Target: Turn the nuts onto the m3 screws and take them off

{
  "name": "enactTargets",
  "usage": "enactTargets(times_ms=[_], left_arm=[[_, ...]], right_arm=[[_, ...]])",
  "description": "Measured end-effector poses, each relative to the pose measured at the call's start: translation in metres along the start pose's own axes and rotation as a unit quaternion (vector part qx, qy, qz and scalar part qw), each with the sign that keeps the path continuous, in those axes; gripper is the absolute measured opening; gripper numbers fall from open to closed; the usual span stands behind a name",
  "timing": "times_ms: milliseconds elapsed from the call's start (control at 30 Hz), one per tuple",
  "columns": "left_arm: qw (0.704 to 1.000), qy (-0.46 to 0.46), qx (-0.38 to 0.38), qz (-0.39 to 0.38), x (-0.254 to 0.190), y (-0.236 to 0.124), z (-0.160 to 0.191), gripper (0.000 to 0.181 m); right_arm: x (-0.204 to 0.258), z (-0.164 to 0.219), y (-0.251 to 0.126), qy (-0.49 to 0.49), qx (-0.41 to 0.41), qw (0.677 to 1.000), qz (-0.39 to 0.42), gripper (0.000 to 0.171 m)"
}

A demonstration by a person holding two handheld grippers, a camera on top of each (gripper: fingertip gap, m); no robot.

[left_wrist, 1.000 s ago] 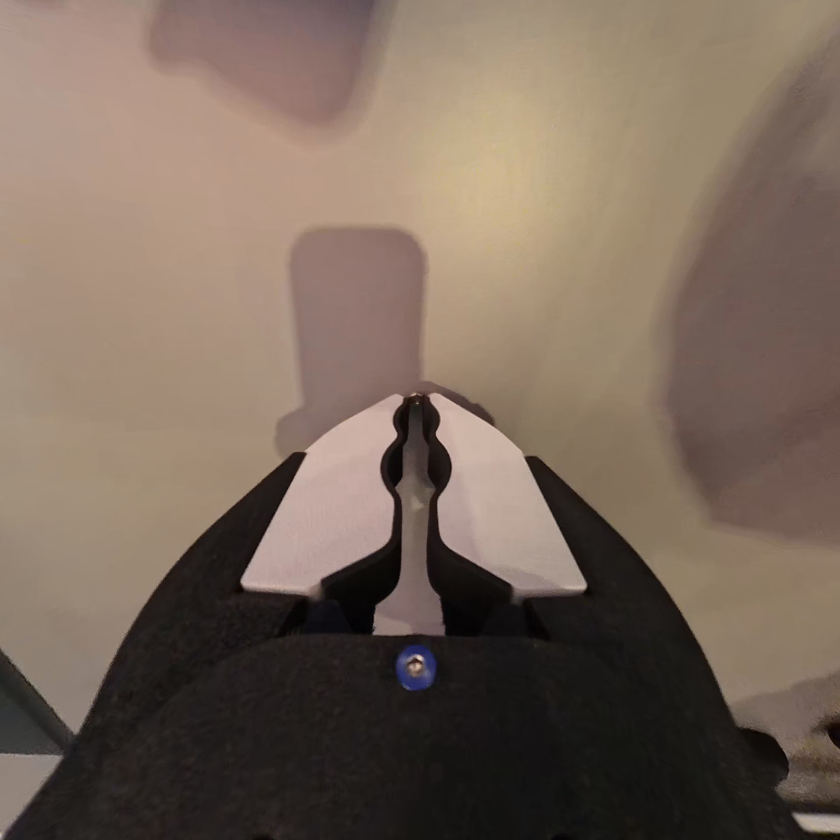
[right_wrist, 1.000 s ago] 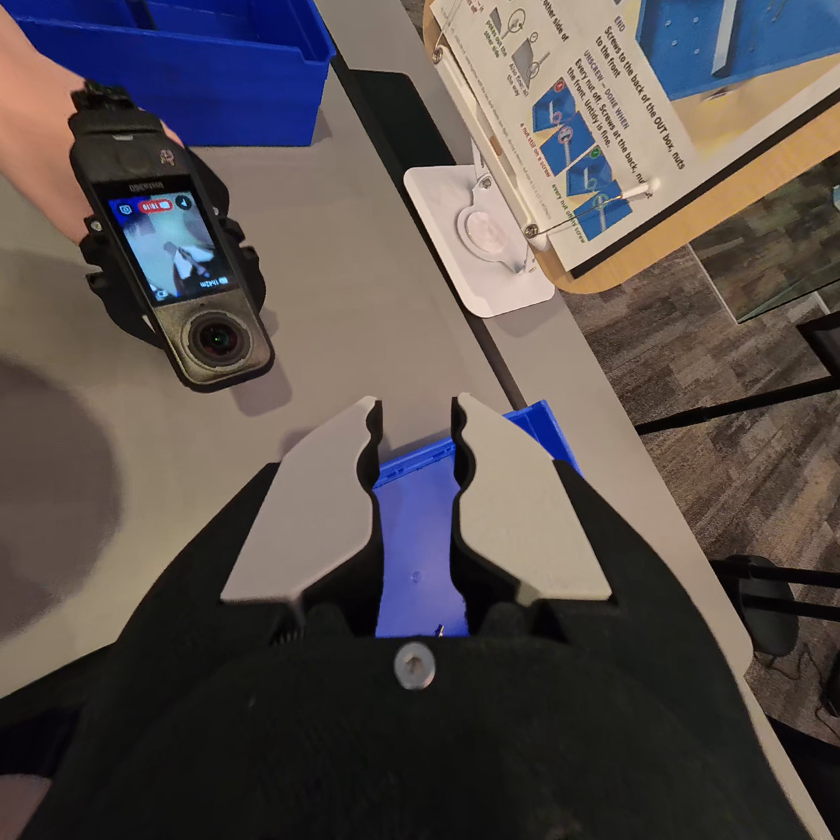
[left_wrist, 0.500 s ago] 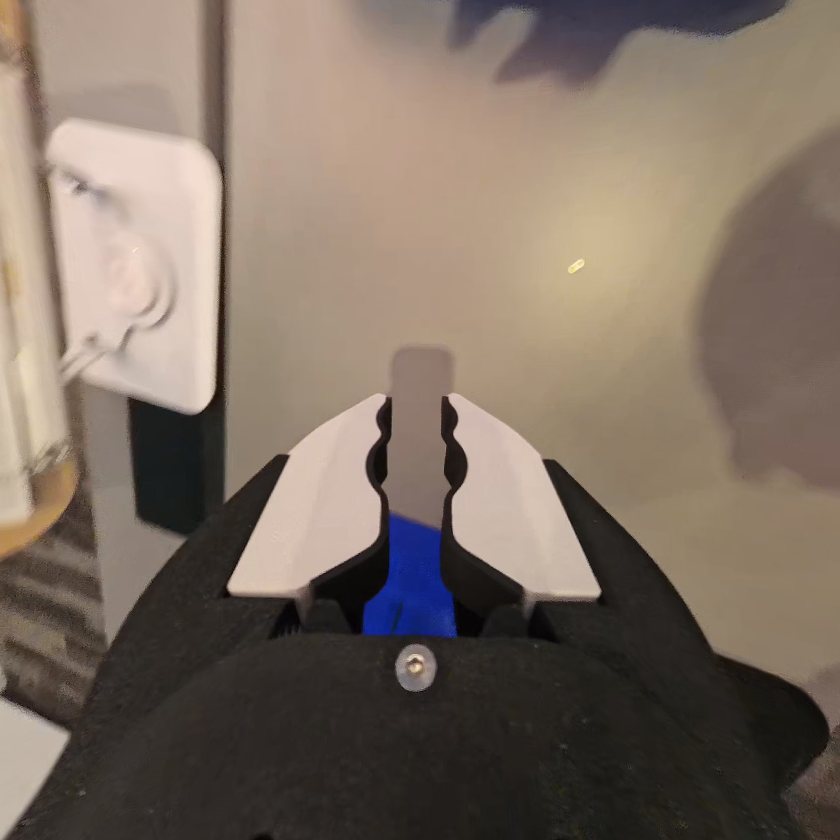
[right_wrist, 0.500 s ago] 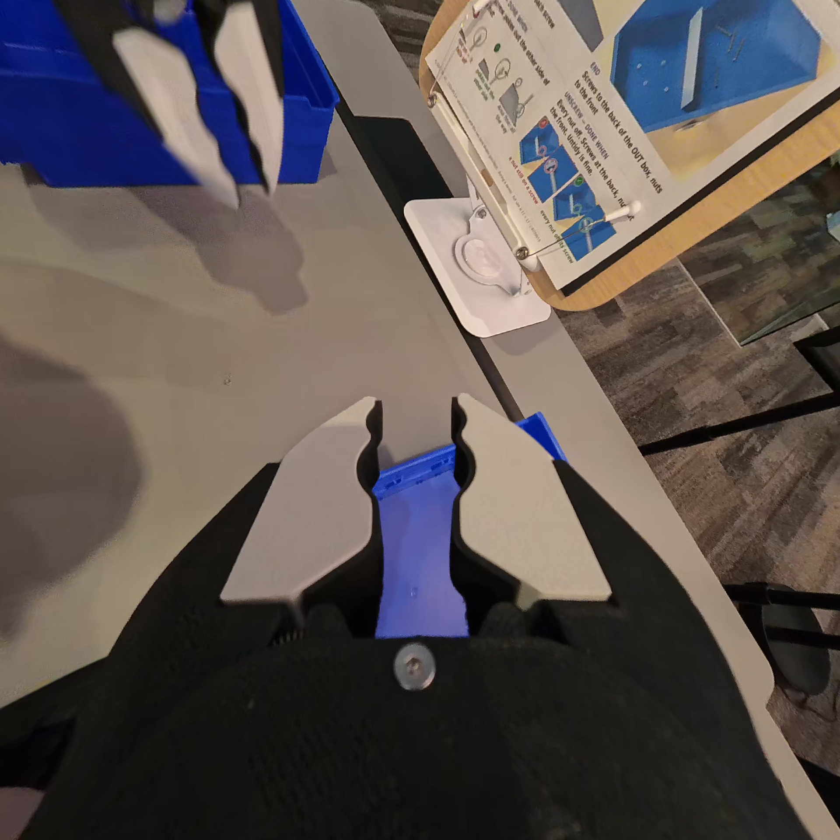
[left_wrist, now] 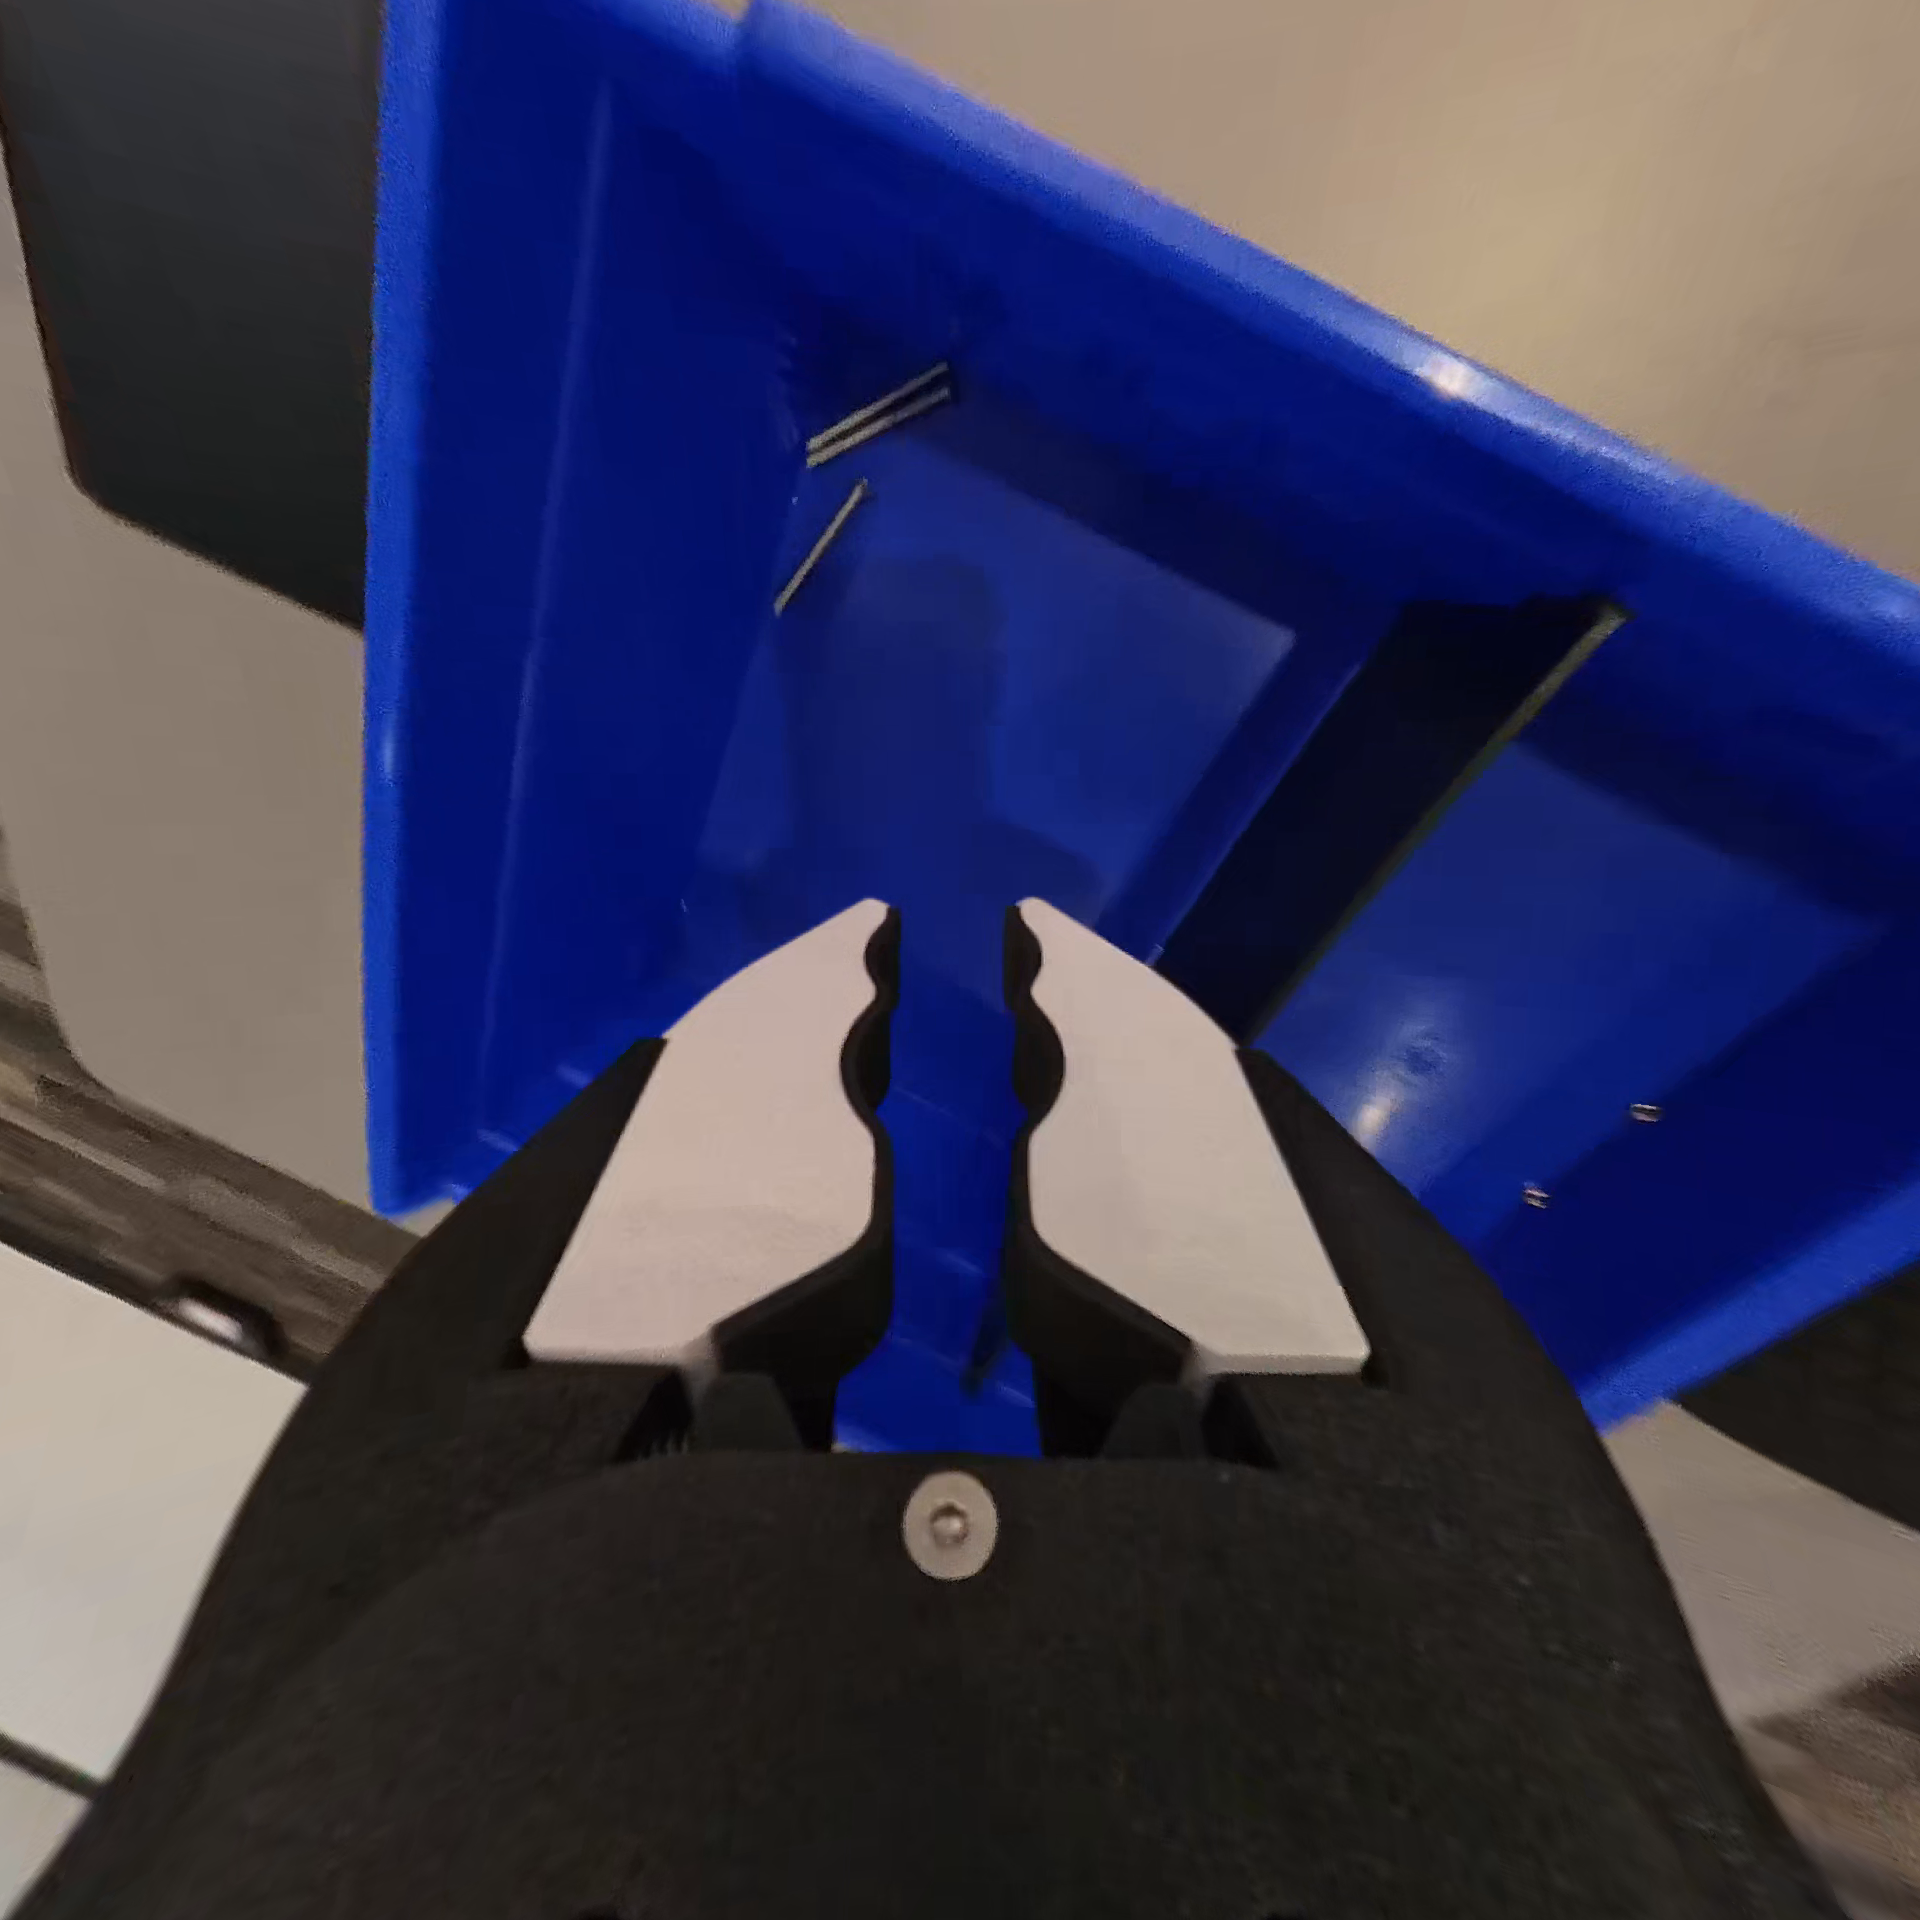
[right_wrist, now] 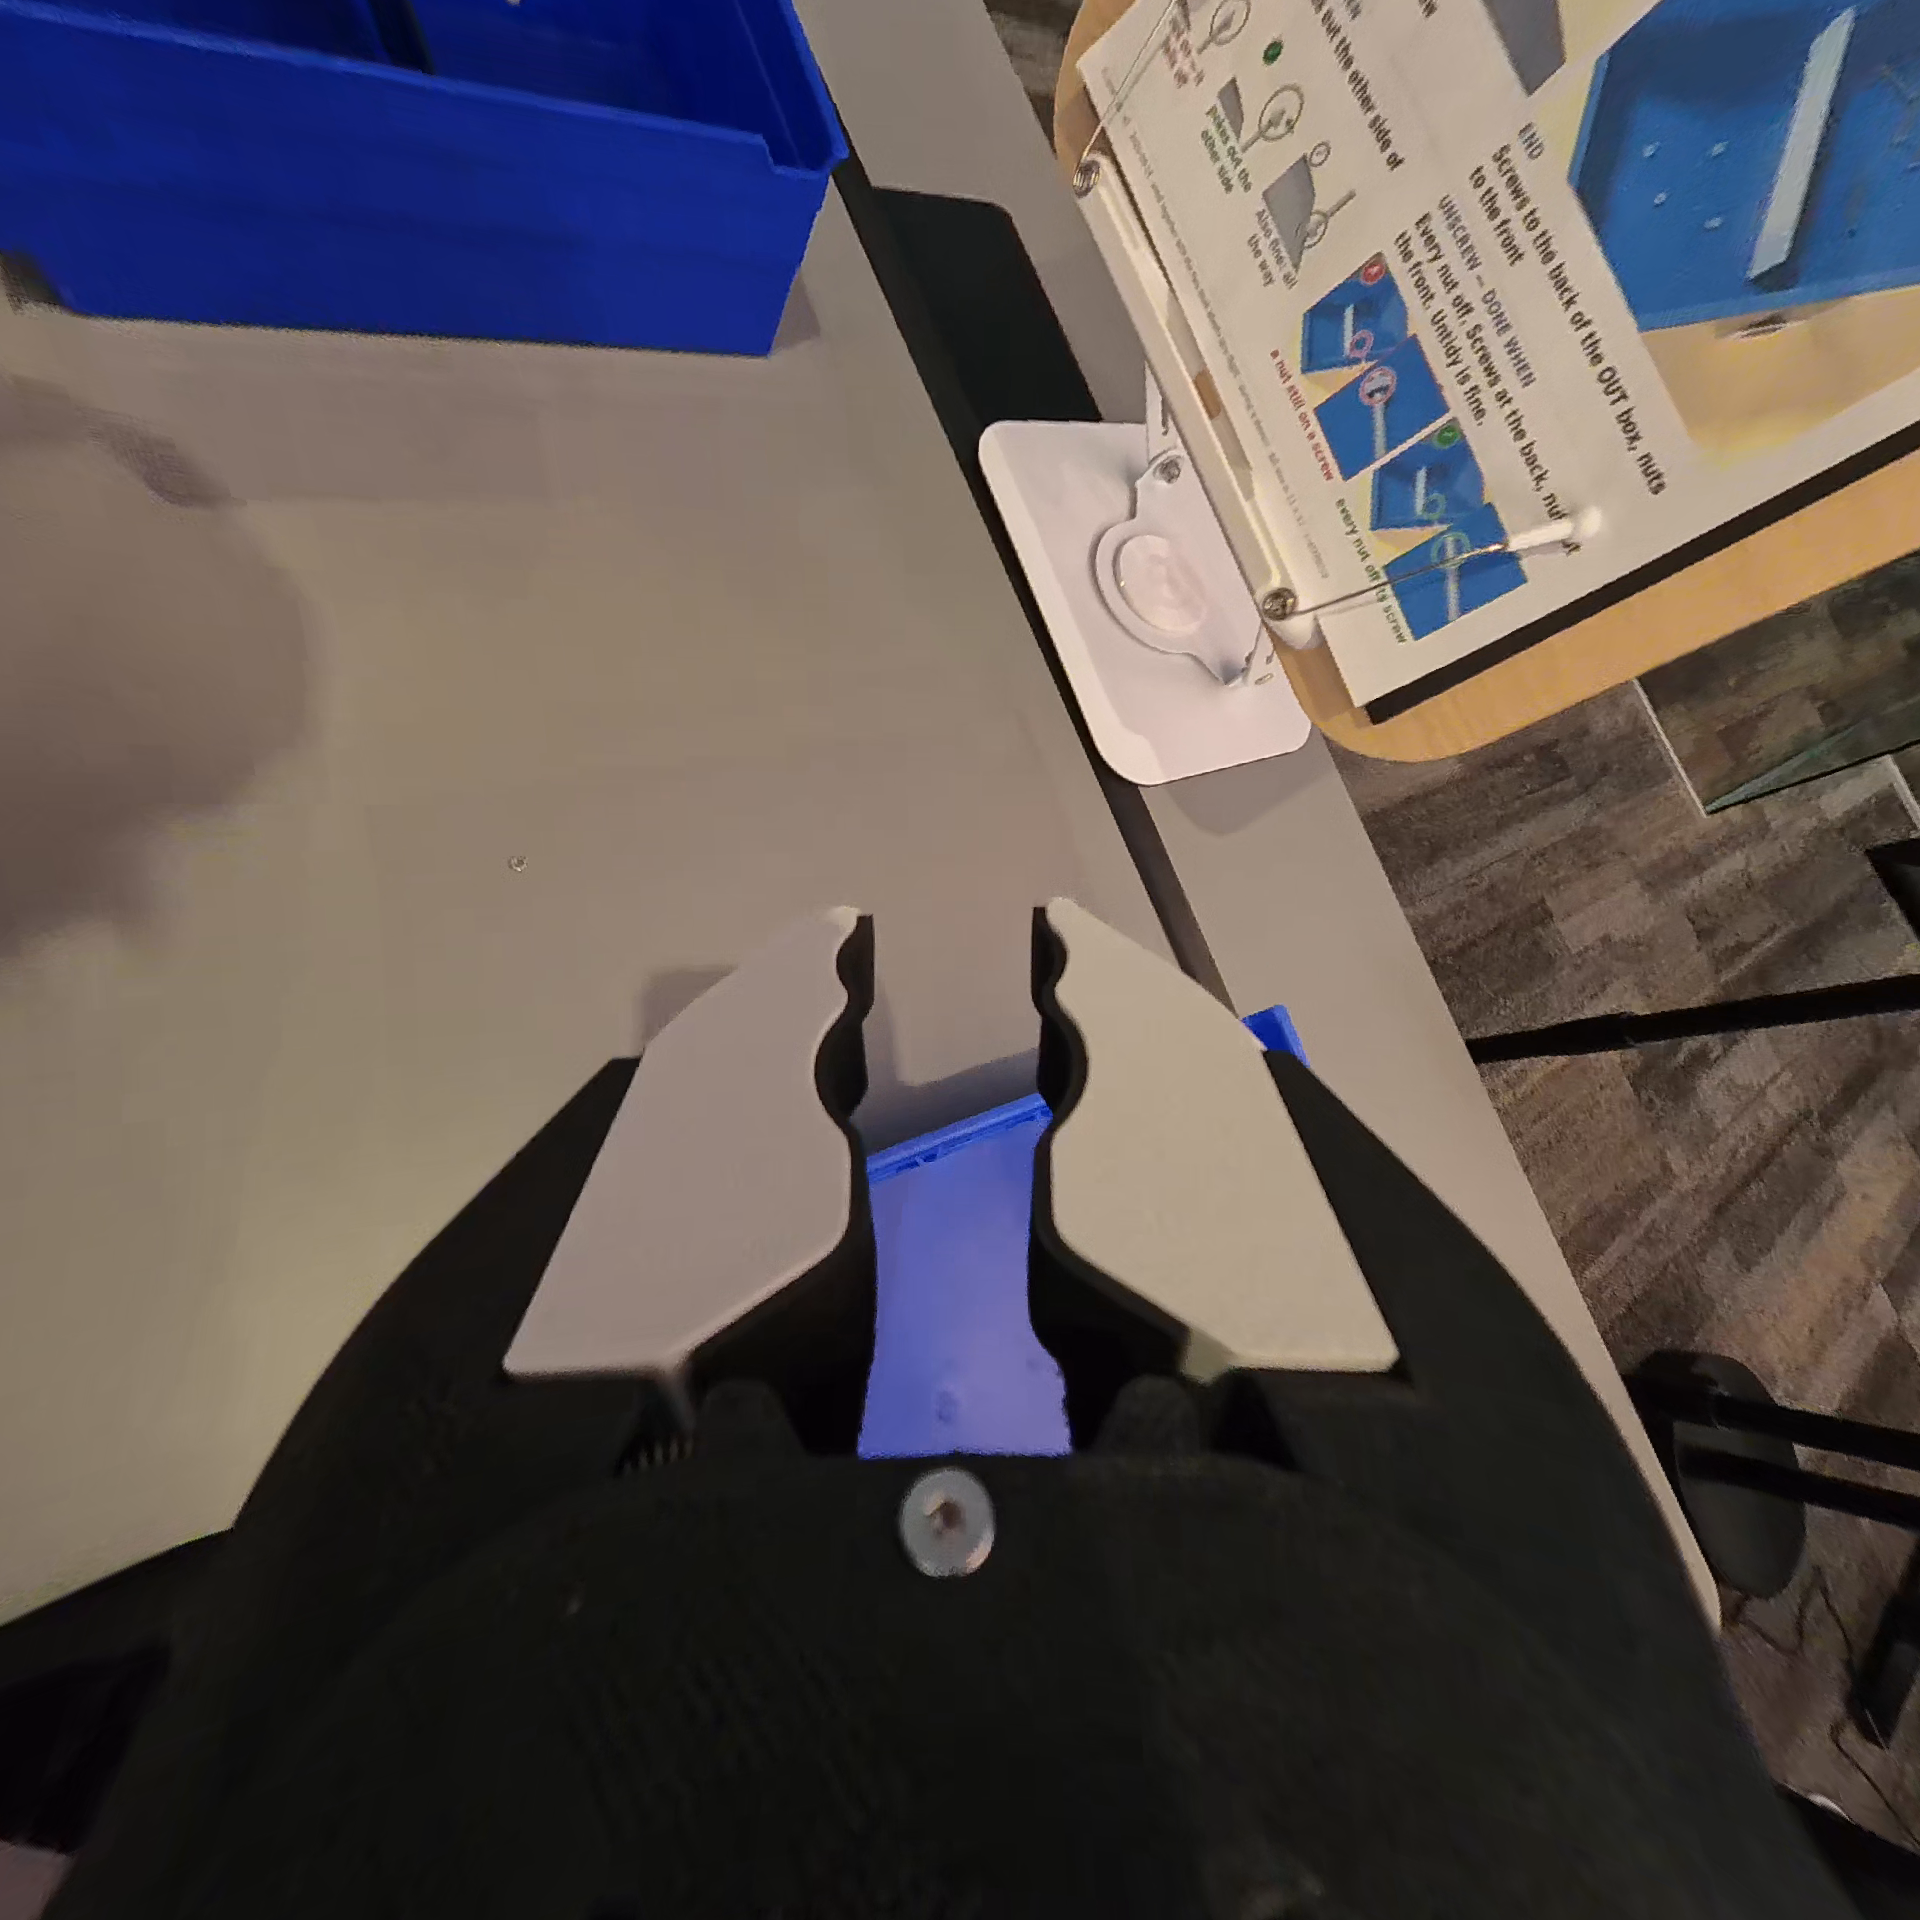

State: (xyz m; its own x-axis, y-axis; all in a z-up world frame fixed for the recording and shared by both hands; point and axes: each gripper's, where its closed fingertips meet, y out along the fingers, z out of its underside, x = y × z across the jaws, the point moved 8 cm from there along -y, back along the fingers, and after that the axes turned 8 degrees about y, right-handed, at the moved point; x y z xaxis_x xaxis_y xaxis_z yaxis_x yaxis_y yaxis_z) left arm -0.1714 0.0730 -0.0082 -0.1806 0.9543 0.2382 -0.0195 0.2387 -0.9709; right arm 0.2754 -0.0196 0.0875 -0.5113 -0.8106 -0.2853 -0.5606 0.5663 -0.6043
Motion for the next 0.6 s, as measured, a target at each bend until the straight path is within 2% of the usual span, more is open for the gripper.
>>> enactTargets(times_ms=[100, 233, 300, 400, 600], left_arm=[[0.994, 0.096, -0.033, -0.039, 0.0, 0.014, -0.01, 0.019], [0.96, 0.24, -0.092, -0.112, -0.001, 0.03, -0.023, 0.013], [0.957, 0.25, -0.105, -0.101, 0.002, 0.041, -0.027, 0.012], [0.966, 0.23, -0.102, -0.063, 0.012, 0.056, -0.028, 0.022], [0.967, 0.226, -0.118, -0.027, 0.018, 0.066, -0.03, 0.028]], right_arm=[[-0.001, 0.002, 0.007, -0.001, 0.014, 1.0, 0.002, 0.03], [-0.002, 0.005, 0.016, 0.004, 0.032, 0.999, -0.002, 0.03], [-0.002, 0.006, 0.02, 0.005, 0.04, 0.999, -0.003, 0.03], [0.0, 0.007, 0.026, 0.003, 0.051, 0.999, -0.008, 0.03], [0.004, 0.009, 0.038, -0.002, 0.073, 0.997, -0.025, 0.03]])
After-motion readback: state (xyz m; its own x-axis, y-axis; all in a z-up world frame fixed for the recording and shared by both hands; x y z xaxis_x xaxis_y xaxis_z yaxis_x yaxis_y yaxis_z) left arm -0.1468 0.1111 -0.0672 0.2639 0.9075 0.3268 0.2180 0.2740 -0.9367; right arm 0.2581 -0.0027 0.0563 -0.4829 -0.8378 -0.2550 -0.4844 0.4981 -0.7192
